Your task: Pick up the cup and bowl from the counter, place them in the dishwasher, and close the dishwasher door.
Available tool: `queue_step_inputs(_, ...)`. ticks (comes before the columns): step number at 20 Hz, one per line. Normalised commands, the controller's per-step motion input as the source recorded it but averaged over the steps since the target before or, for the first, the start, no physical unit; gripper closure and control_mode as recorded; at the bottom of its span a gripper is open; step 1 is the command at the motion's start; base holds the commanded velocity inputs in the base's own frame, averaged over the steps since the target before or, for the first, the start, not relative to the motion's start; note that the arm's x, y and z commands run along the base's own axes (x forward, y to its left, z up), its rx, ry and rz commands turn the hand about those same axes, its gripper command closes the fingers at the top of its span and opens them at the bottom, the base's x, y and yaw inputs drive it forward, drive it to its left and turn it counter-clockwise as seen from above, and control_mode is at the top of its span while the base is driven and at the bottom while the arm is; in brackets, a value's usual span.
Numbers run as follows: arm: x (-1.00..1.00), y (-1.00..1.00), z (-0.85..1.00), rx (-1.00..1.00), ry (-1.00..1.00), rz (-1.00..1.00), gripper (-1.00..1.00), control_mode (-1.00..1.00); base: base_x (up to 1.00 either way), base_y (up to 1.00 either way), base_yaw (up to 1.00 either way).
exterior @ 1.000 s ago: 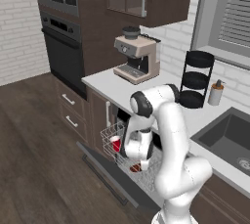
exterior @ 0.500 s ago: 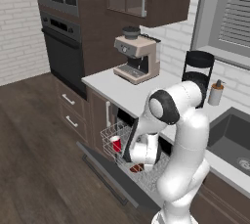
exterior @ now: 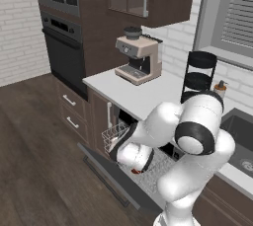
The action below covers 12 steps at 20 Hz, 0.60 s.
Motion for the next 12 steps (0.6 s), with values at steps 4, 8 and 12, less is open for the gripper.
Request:
queue_step_inputs(4, 0.13, 0.02, 1.0, -0.01, -0.39, 0.07, -1.0, -1.0, 0.0, 0.0, 0.0)
queue_step_inputs(8, 0.18, 0.0, 1.0, 0.0, -0.39, 0.11, -1.0, -1.0, 0.0, 0.0, 0.0)
queue_step_inputs(12, 0.03, -0.22, 1.0, -0.05, -0.41, 0.11, -1.0, -1.0, 0.0, 0.0, 0.0)
